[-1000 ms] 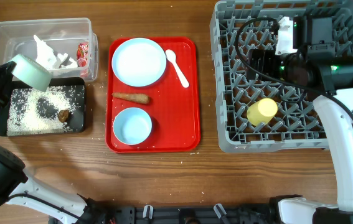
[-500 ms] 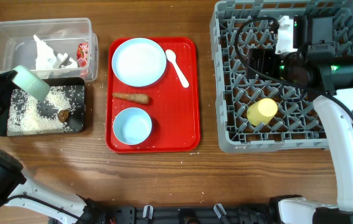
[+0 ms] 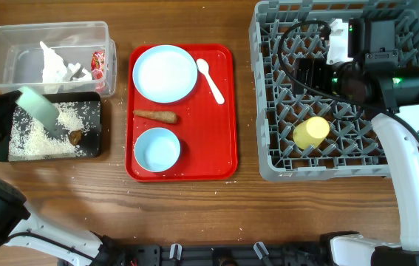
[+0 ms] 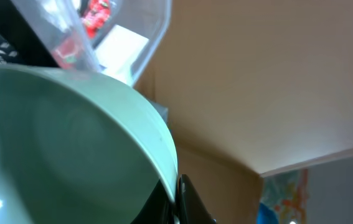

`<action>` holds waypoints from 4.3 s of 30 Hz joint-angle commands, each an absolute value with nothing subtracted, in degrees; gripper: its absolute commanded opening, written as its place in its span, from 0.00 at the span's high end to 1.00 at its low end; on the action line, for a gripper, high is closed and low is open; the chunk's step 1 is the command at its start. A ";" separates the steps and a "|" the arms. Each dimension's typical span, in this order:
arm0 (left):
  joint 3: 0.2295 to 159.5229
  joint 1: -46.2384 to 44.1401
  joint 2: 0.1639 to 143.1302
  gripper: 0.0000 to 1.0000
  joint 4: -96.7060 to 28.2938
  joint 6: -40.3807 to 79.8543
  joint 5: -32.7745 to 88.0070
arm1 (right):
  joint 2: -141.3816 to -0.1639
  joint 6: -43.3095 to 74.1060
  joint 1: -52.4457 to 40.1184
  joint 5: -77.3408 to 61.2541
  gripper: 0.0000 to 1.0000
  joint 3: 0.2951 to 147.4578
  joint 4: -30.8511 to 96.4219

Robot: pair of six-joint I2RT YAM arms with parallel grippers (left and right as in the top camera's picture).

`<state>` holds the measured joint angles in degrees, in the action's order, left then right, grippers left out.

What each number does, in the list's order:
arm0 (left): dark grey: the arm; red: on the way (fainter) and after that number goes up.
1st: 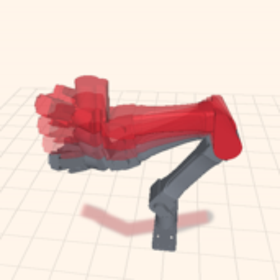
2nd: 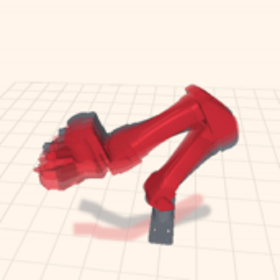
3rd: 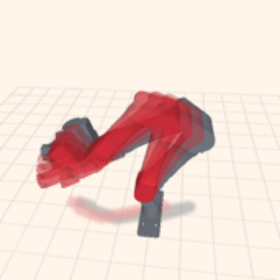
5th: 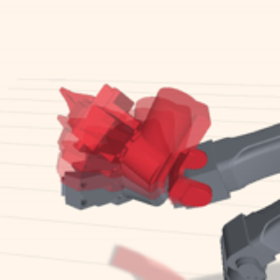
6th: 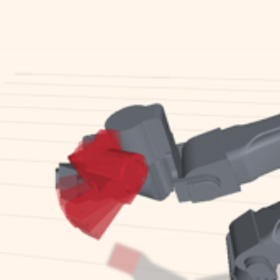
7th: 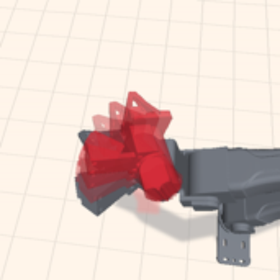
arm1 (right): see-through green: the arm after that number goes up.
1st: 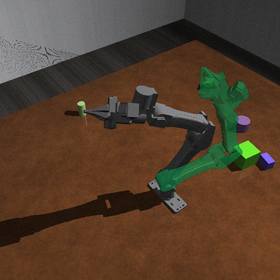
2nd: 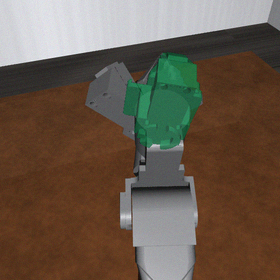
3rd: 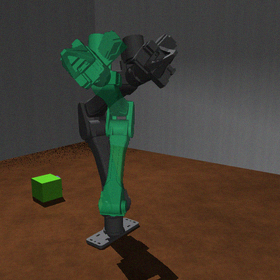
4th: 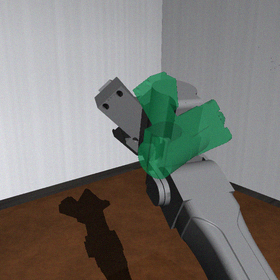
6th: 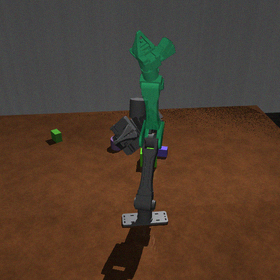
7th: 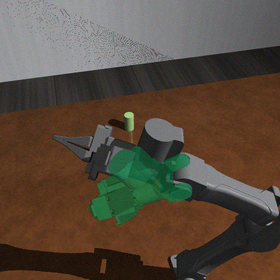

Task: Sort waste into correct bins and load items into the dishwasher rack
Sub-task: 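Tip the green bowl over the black tray, pouring out the rice, then set the empty green bowl back on the red tray, then grasp the carrot with the left gripper and move it over the black tray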

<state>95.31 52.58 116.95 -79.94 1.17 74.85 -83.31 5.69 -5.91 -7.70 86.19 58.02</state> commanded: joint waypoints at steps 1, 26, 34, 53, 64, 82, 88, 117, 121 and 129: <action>94.87 52.53 117.01 0.96 -82.26 -4.03 82.41 | -83.37 4.62 -6.15 -8.45 0.02 86.89 58.06; 94.83 -15.16 110.26 0.96 -56.27 19.27 32.91 | -83.44 4.49 -6.15 -9.08 0.01 86.89 57.54; 94.80 -38.54 113.01 0.96 -57.45 19.99 -9.34 | -84.25 4.47 -6.15 -9.08 0.01 86.89 57.71; 94.80 -40.45 115.31 0.61 -60.40 19.99 -11.40 | -84.25 3.99 -6.15 -9.08 0.00 86.89 57.89; 101.78 -24.97 109.91 0.00 -68.88 34.06 -8.82 | -84.25 2.96 -6.15 -9.08 0.01 86.89 57.65; 78.91 -14.41 110.37 0.19 -53.25 59.46 -6.39 | -84.93 1.50 -6.15 -8.86 0.01 86.87 57.82; 74.22 -14.41 110.39 0.33 -46.83 59.44 -5.58 | -84.93 1.52 -6.15 -8.86 0.01 86.87 57.87; 73.54 -2.09 88.97 0.79 -48.42 55.53 -4.99 | -84.93 1.43 -6.15 -8.84 0.01 86.87 57.69; 73.34 8.27 87.24 0.80 -54.39 55.53 -5.41 | -84.93 1.45 -6.15 -8.86 0.00 86.87 57.47; 67.37 21.65 92.53 0.57 -47.07 55.51 -10.85 | -84.93 1.67 -6.15 -8.95 0.01 86.87 57.19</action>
